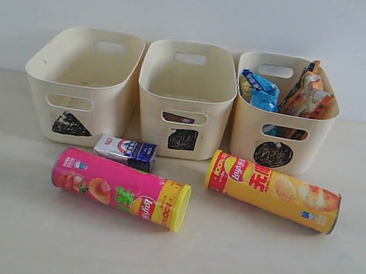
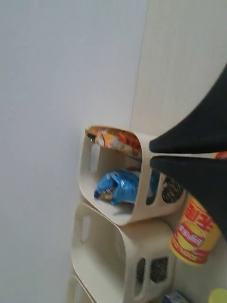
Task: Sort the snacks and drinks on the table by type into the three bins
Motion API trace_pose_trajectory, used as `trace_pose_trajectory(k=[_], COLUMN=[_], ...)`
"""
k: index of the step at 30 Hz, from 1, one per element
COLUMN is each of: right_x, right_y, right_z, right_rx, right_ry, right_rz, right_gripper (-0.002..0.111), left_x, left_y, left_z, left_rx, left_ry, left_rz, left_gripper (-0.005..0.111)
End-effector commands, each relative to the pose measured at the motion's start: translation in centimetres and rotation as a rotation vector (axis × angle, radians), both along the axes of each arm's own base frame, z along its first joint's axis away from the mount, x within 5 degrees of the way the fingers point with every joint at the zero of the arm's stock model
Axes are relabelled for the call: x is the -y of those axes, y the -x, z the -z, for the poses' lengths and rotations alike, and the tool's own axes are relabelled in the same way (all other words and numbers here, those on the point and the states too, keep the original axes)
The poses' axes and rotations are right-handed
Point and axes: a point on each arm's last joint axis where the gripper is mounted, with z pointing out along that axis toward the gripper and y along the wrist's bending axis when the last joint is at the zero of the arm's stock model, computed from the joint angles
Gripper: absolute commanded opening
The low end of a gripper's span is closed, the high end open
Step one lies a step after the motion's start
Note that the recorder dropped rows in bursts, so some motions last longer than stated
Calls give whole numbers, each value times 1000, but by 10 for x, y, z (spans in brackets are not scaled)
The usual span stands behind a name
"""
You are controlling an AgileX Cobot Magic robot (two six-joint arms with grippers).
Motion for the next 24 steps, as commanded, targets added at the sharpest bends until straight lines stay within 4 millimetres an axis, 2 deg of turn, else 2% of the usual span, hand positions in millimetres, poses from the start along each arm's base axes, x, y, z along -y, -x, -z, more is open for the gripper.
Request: trace_pose_trajectory(k=[1,5,10,19,24], right_x=[-10,-12,-9,5,25], right_y=[6,7,9,5,4], right_z=[9,20,29,27,23], right_rx=[-29,-90,-90,73,45], right_ry=[32,-70,4,775,994], right_rz=[-125,-133,-108,-91,92], right_gripper=[0,0,0,0,0], left_x=[0,0,0,0,0], left_y=[0,0,0,0,0], left_z=[1,1,1,1,1], left_rx=[6,6,6,6,6], left_ry=[7,7,7,7,7], left_rz=[4,4,4,4,4], left_gripper=[4,4,4,4,4])
